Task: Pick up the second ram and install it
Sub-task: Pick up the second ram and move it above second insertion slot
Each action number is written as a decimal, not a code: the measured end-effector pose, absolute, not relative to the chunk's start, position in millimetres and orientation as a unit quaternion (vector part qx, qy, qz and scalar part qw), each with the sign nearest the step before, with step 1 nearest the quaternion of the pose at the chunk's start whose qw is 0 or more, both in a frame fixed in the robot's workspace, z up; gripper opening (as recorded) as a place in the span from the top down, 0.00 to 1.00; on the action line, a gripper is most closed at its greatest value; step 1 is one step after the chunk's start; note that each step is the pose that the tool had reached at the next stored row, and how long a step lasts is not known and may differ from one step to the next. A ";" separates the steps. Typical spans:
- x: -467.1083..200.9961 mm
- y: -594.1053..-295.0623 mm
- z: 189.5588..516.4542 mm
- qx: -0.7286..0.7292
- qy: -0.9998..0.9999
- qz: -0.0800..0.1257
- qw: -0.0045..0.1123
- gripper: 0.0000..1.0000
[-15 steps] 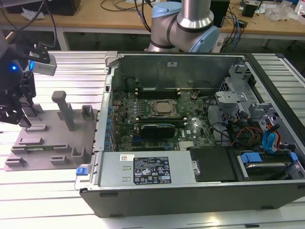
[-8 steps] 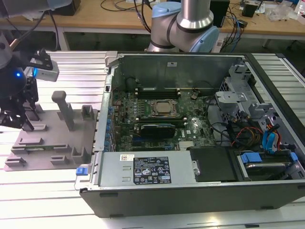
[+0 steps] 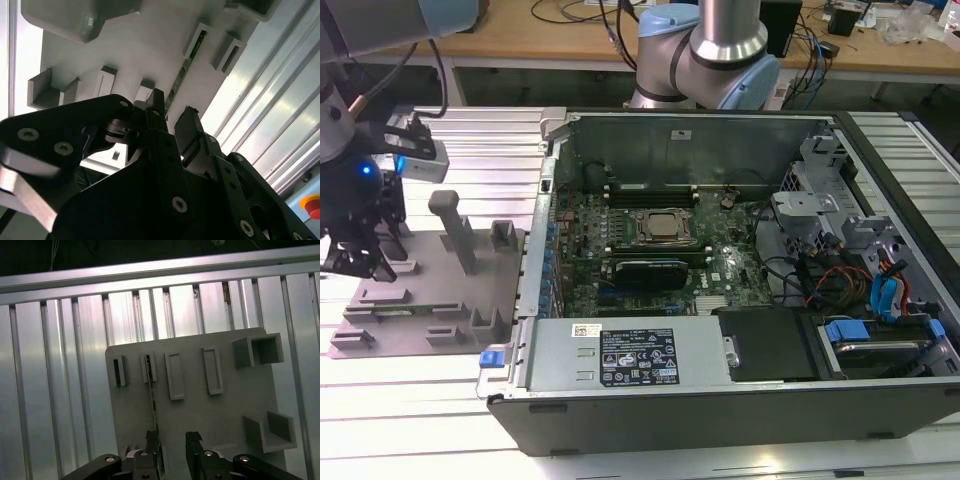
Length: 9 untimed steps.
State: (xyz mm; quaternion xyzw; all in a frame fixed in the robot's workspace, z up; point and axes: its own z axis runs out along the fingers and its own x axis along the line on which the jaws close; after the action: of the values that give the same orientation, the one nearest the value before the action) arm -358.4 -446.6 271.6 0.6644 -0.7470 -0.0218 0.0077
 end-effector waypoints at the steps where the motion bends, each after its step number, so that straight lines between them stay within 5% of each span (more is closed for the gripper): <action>1: -358.4 -446.5 270.3 0.664 -0.747 -0.022 0.008 0.66; 9: -358.4 -446.6 256.3 0.664 -0.747 -0.022 0.008 0.66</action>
State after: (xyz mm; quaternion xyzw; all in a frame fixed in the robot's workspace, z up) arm -358.4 -446.6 256.3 0.6644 -0.7470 -0.0219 0.0077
